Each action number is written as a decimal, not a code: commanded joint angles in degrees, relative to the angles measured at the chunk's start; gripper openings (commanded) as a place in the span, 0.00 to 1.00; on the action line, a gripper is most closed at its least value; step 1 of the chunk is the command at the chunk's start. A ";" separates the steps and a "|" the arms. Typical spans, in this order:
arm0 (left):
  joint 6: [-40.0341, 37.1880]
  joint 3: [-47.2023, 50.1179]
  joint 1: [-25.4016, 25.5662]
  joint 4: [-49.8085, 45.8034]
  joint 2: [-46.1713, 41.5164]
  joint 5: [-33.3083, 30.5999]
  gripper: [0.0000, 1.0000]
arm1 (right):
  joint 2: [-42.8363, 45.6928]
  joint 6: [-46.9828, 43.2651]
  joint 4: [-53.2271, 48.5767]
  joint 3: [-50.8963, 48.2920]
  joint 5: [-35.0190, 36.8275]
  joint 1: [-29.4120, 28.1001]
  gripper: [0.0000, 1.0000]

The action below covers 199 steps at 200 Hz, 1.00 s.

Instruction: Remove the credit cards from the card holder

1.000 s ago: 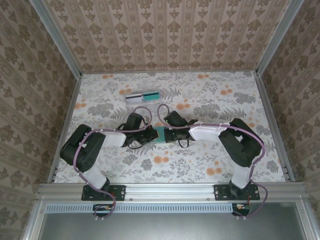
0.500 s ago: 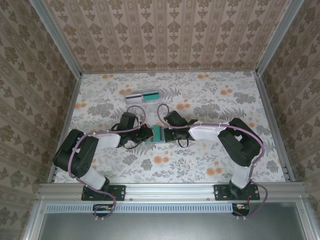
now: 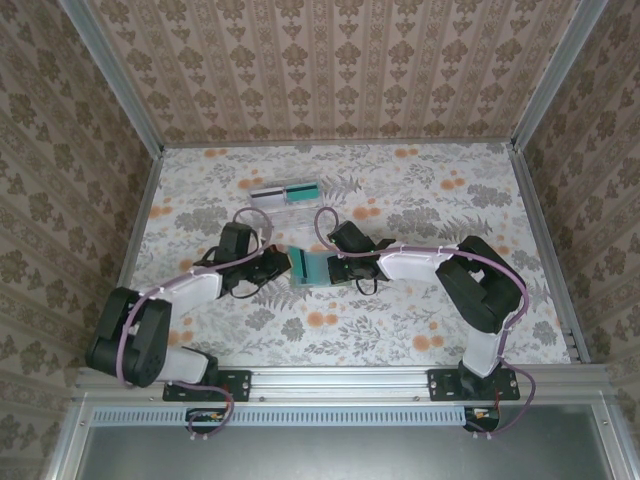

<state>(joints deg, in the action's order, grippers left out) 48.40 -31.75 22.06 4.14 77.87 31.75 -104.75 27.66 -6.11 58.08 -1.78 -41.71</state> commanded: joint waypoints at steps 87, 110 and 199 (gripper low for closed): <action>-20.71 -17.34 -2.22 -32.72 -9.54 -12.45 0.07 | 13.92 -3.80 -7.24 -1.76 3.40 1.26 0.28; -27.48 -24.47 -2.04 -37.95 -8.59 -19.53 0.07 | 18.75 -5.13 -5.60 -4.04 4.43 1.47 0.40; -74.05 -38.24 5.65 -35.43 -0.14 -31.86 0.00 | 29.61 -3.74 1.08 -13.07 6.10 3.44 1.00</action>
<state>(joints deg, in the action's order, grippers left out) -8.01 -66.26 25.32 -30.94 74.76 2.90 -78.56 23.00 -6.52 45.95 2.63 -38.92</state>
